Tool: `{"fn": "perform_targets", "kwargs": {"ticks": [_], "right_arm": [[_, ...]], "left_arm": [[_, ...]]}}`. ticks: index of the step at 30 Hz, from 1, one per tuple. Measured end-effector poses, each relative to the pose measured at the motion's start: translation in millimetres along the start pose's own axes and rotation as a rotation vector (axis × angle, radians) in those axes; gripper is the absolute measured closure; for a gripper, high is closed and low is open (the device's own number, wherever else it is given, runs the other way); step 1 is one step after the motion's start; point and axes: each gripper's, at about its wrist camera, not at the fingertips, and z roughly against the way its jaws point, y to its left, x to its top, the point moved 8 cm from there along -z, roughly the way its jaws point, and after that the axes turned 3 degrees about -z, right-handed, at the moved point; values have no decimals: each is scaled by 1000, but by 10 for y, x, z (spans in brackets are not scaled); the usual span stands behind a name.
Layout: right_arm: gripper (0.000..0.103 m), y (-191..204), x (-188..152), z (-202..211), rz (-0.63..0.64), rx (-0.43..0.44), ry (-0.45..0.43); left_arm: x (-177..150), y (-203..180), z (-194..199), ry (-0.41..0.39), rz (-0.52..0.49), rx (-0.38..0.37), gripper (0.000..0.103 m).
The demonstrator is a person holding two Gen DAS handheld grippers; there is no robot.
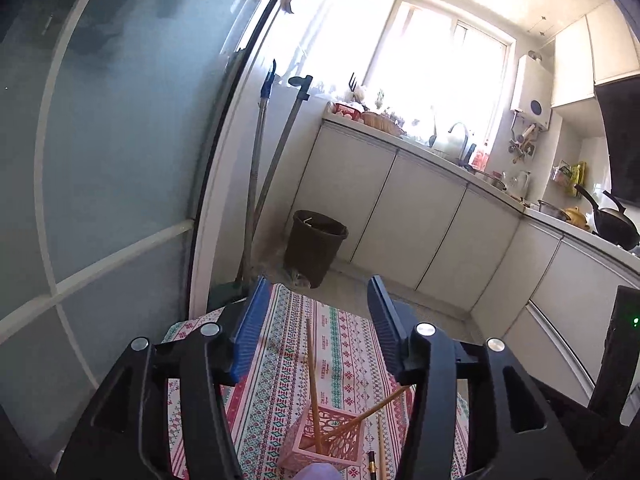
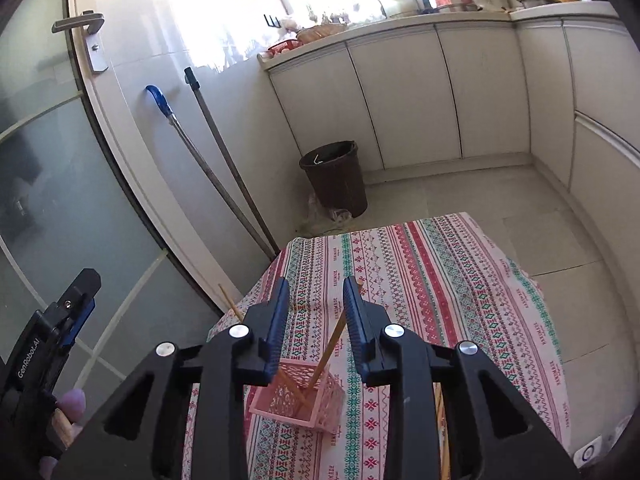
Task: Organize utensils
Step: 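Drop both chopsticks into the pink basket from the left and right tools, then grasp another wooden chopstick from the pile with the left tool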
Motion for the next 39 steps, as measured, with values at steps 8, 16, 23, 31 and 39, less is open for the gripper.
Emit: {"fn": "perform_targets", "kwargs": {"ticks": [8,16,23,31,39], "right_arm": [[53,-57,-106,199,77,-59,-30],[27,-342,-176,372,59,-166,-68],[11,-780,-286,490,0,-302,-72],[7,-1516,-537,644,-170,-348,21],[7,-2142,-692,684,-422,-348,127]], "left_arm": [[-228,-214,-41,42,-122,52,33],[-409,-315,-17,80,-176,69,12],[-551,-355,28,113,-198,73,7],[-1264,-823,-167,403,-267,-125,7],[-2125,-1503,-454,777,-334,-355,7]]}}
